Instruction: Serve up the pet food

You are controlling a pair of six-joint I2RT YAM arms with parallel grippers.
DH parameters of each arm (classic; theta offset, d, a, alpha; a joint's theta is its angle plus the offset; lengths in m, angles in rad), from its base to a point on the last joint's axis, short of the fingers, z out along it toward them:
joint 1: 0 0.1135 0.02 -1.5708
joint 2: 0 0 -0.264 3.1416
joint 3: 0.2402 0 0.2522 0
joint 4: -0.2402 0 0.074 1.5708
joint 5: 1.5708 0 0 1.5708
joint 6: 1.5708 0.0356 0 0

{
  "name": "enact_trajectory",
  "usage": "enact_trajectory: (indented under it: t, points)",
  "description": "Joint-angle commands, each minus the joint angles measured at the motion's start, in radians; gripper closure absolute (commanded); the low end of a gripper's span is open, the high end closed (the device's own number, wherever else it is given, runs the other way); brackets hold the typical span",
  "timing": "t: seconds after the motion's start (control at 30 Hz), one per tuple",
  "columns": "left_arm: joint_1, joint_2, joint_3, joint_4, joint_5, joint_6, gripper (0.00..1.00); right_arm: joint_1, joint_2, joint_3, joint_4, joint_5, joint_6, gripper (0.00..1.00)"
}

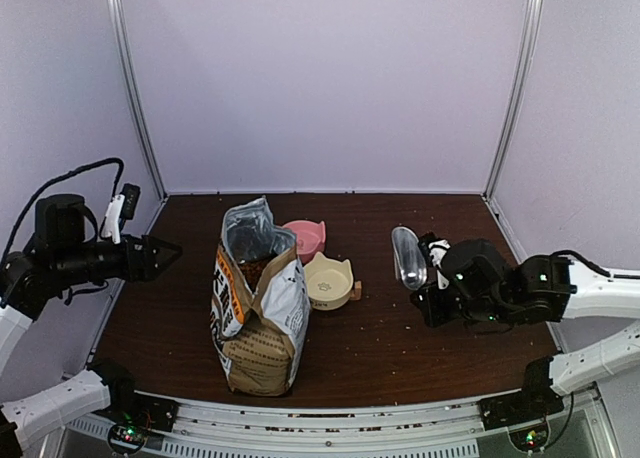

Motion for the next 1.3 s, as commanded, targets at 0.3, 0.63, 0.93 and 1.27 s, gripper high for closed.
enact_trajectory:
  t: [0.3, 0.63, 0.93, 1.27]
  points:
    - [-0.653, 0.262, 0.371, 0.093, -0.32, -0.256, 0.19, 0.351, 0.171, 0.509, -0.225, 0.088, -0.259, 1.0]
    - [-0.786, 0.403, 0.413, 0.279, -0.245, -0.329, 0.17, 0.45, 0.348, 0.701, -0.306, 0.171, -0.364, 1.0]
    - [-0.785, 0.469, 0.425, 0.215, -0.24, -0.338, 0.18, 0.466, 0.394, 0.745, -0.32, 0.217, -0.411, 1.0]
    - [-0.786, 0.471, 0.409, 0.205, -0.225, -0.346, 0.57, 0.47, 0.435, 0.78, -0.355, 0.266, -0.414, 1.0]
